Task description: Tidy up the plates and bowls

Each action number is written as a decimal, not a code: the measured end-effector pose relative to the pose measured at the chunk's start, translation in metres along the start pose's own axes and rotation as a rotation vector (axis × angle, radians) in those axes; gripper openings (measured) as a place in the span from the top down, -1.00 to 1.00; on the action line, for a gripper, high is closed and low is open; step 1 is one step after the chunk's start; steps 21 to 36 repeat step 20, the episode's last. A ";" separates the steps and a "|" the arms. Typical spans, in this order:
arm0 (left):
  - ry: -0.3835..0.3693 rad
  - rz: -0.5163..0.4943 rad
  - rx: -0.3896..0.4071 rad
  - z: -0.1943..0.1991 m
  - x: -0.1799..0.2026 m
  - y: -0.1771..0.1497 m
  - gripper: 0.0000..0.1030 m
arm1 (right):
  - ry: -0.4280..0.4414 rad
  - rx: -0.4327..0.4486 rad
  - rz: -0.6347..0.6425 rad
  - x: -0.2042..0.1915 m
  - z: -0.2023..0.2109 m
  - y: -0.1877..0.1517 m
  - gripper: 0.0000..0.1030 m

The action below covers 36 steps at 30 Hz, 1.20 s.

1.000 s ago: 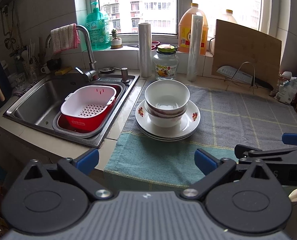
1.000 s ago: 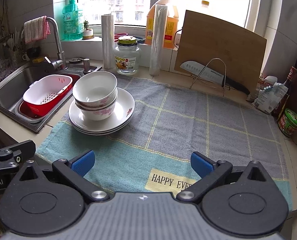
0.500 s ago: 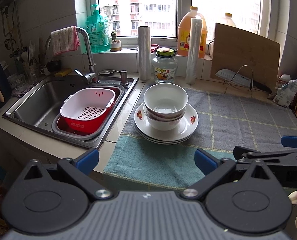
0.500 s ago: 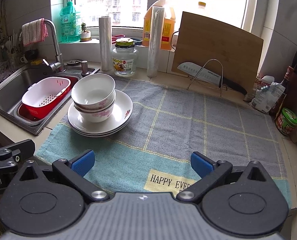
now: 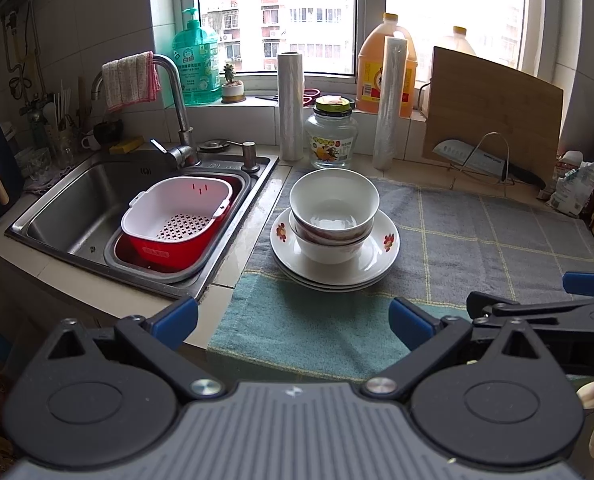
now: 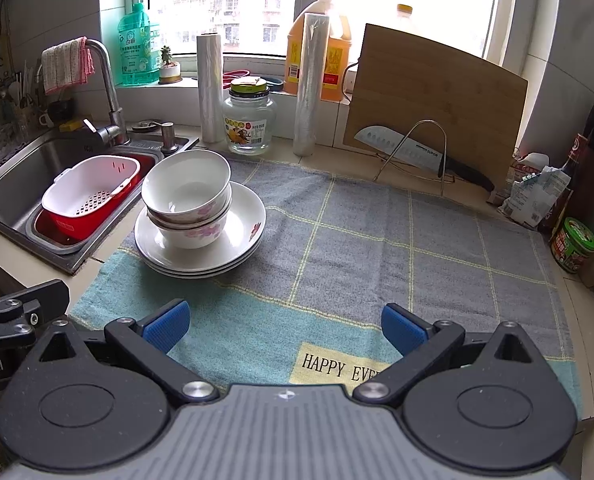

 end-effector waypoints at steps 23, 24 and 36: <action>0.004 0.001 -0.008 -0.006 0.001 0.003 -0.96 | -0.007 -0.010 -0.010 0.000 -0.003 0.003 -1.00; 0.004 0.001 -0.008 -0.006 0.001 0.003 -0.96 | -0.007 -0.010 -0.010 0.000 -0.003 0.003 -1.00; 0.004 0.001 -0.008 -0.006 0.001 0.003 -0.96 | -0.007 -0.010 -0.010 0.000 -0.003 0.003 -1.00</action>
Point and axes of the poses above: each gripper's, at about its wrist camera, not at the fingertips, and z roughly against the way its jaws point, x to its right, y to its top, the point moved 7 cm from there along -z, roughly the way its jaws point, and after that the axes turned 9 degrees about z, right-handed, at the moved point
